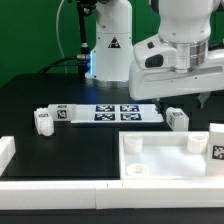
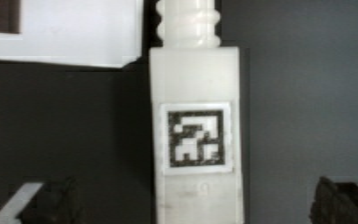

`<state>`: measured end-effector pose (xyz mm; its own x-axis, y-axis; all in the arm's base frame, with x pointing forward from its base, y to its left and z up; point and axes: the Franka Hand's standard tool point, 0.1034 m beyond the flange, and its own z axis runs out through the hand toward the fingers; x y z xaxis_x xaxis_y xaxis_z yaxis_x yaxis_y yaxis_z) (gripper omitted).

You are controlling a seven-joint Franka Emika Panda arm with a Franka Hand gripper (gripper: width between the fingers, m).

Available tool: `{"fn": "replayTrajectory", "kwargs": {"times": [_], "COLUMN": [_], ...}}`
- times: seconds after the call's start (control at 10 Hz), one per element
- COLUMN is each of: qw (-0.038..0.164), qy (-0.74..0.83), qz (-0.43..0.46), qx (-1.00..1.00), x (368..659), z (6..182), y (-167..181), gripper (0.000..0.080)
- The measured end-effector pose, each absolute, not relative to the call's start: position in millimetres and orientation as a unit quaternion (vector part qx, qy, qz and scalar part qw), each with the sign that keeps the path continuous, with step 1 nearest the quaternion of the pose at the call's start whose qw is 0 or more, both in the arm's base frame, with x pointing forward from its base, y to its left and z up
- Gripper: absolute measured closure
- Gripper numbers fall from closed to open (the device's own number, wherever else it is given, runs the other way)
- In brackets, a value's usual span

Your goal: Assemble square table

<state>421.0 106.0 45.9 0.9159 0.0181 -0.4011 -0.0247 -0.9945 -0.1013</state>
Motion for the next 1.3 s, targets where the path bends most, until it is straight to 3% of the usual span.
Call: {"fn": "replayTrajectory", "kwargs": {"times": [0.4,0.5,0.7,0.8,1.0,1.3], "qw": [0.057,0.049,0.015,0.014,0.019,0.043], "qy": [0.025,0.049,0.099,0.095,0.078,-0.003], "qz": [0.332,0.377,0.451,0.469,0.456,0.451], "qx": [-0.941,-0.924,-0.887,-0.878,-0.886,-0.891], "x": [421.3,425.1,428.7,431.1,434.6,429.1], "z": [41.8,33.6,28.0,29.4,25.6,13.6], "y": [100.5,93.5,98.5,99.9,98.8,116.6], "gripper": [0.0150,0.0150,0.0150,0.0150,0.0150,0.0150]}}
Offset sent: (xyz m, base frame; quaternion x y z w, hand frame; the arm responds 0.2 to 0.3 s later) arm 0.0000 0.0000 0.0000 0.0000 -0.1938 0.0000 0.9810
